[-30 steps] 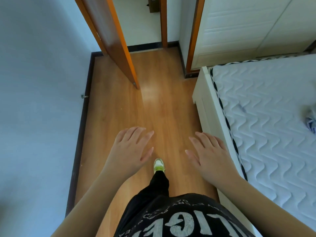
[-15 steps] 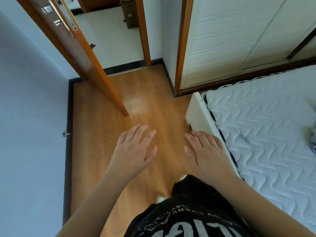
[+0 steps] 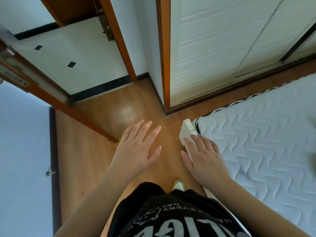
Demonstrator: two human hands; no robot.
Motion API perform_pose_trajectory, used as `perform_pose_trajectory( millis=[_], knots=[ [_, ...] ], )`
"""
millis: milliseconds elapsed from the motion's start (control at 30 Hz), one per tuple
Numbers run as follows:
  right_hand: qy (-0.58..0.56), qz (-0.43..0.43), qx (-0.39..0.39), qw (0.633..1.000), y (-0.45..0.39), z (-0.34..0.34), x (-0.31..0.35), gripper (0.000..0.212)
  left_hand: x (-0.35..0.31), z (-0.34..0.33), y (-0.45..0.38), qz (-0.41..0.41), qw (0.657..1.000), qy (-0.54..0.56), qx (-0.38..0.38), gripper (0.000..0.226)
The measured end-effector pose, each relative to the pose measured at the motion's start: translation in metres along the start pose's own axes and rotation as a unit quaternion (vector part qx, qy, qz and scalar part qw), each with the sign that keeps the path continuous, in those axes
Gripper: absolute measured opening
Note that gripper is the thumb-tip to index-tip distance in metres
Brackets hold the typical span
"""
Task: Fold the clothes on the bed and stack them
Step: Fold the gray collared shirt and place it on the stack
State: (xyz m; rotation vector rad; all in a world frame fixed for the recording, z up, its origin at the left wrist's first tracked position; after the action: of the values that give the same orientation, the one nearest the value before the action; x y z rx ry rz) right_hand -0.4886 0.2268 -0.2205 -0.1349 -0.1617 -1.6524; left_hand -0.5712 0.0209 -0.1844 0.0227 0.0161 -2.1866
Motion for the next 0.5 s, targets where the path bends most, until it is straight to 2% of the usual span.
perform_pose_trajectory(
  millis=[233,367,500],
  knots=[
    [-0.004,-0.053,0.005,0.999,-0.107,0.009,-0.017,0.069,0.026,0.005,-0.112,-0.037,0.999,-0.002,-0.006,0.063],
    [-0.003,-0.108,-0.016,0.994,-0.164,0.006,-0.028,0.064,0.054,-0.006,-0.187,-0.100,0.995,-0.007,-0.007,0.061],
    [-0.016,-0.200,-0.048,0.979,-0.215,0.006,-0.029,0.053,0.089,-0.018,-0.258,-0.178,0.984,-0.008,0.011,0.061]
  ],
)
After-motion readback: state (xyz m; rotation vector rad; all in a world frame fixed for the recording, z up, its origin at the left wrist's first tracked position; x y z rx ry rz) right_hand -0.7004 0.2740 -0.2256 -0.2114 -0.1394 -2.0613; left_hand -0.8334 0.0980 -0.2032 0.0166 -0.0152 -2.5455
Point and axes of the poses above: each hand's wrist, its own y-axis away from the middle knuckle, its own z-axis out of the back of the hand, x = y × z, the point moved 1 cm from there along -y, towards the middle knuckle, and after that the axes turned 6 degrees about -x, right-handed, at the moved point
